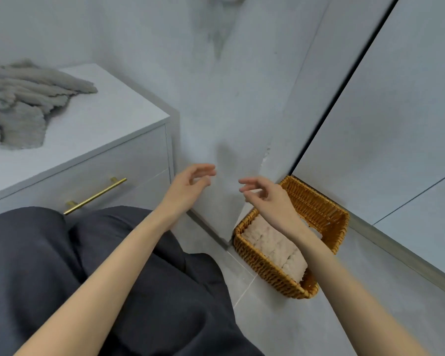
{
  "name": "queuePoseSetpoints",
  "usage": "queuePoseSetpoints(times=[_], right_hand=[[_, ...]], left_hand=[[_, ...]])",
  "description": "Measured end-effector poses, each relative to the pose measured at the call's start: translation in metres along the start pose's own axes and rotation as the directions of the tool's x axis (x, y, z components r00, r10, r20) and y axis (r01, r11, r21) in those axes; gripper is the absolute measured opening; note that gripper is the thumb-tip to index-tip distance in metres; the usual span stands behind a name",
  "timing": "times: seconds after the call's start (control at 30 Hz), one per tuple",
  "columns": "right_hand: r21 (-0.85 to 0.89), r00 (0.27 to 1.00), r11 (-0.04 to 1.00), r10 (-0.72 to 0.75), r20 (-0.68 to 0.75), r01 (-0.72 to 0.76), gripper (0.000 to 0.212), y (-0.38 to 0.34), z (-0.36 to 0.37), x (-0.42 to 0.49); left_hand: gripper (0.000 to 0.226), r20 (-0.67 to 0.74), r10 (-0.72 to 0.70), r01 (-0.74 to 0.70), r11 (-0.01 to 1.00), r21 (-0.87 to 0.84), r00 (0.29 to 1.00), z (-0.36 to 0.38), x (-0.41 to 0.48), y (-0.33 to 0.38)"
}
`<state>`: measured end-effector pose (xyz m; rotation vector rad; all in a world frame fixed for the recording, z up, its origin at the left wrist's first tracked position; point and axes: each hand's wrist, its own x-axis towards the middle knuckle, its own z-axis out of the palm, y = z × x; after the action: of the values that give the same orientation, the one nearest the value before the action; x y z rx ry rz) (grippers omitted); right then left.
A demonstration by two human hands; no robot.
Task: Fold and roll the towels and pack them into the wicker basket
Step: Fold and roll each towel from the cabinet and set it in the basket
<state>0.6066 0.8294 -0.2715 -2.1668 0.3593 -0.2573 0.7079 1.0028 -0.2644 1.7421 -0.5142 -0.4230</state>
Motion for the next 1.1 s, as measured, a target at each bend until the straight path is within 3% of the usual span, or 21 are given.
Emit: queuePoseSetpoints(times=[0.37, 0.53, 0.63, 0.83, 0.93, 1.03, 1.1], right_hand=[[0.066, 0.942, 0.943, -0.33, 0.064, 0.326, 0.025, -0.164, 0.045, 0.079], [0.044, 0.892, 0.904, -0.428, 0.148, 0.426, 0.025, -0.21, 0.085, 0.101], [-0.013, 0.868, 0.888, -0.445, 0.219, 0.459, 0.026, -0.228, 0.115, 0.112], [-0.049, 0.811, 0.854, -0.472, 0.346, 0.518, 0.029, -0.25, 0.18, 0.129], [-0.089, 0.778, 0.835, -0.461, 0.427, 0.543, 0.032, -0.251, 0.211, 0.135], [-0.159, 0.744, 0.801, -0.435, 0.507, 0.578, 0.032, -0.249, 0.238, 0.141], [-0.192, 0.723, 0.777, -0.423, 0.547, 0.6, 0.032, -0.247, 0.254, 0.143]], left_hand=[[0.028, -0.367, 0.114, -0.098, 0.993, 0.062, 0.923, -0.161, -0.025, 0.071], [0.03, -0.492, 0.089, -0.008, 0.986, 0.164, 0.866, -0.227, -0.043, 0.06], [0.031, -0.538, 0.046, 0.116, 0.958, 0.263, 0.842, -0.259, -0.058, 0.041], [0.038, -0.557, -0.044, 0.384, 0.769, 0.511, 0.829, -0.298, -0.083, -0.008], [0.038, -0.541, -0.067, 0.448, 0.65, 0.614, 0.838, -0.303, -0.091, -0.025], [0.039, -0.538, -0.009, 0.466, 0.513, 0.721, 0.843, -0.303, -0.094, -0.037], [0.038, -0.552, 0.035, 0.474, 0.472, 0.744, 0.833, -0.302, -0.094, -0.041]])
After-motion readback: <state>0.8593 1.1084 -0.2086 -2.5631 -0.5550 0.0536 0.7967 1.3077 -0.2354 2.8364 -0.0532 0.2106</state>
